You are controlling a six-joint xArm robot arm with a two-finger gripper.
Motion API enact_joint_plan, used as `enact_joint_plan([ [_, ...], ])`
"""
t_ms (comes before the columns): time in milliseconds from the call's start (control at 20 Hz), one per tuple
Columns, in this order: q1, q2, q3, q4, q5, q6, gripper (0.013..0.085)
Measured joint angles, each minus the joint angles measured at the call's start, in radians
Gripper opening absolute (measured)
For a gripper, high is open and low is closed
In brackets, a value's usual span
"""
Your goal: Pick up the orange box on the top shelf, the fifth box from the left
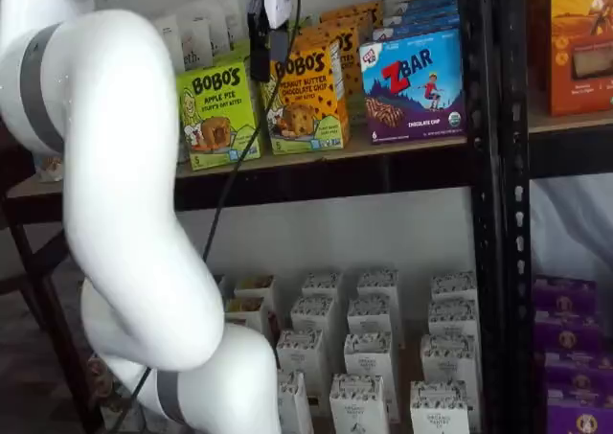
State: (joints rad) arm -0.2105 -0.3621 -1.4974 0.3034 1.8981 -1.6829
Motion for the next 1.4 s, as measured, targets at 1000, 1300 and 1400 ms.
enact_joint_plan([
  [1000, -0.043, -0.050, 0.050, -0.008, -0.126, -0.046, 0.0850],
  [1300, -0.066, -0.027, 0.015, -0.013, -0.163, -0.070, 0.0850],
  [1400, -0.065, -0.019, 0.012, -0.020, -0.185, -0.073, 0.0850],
])
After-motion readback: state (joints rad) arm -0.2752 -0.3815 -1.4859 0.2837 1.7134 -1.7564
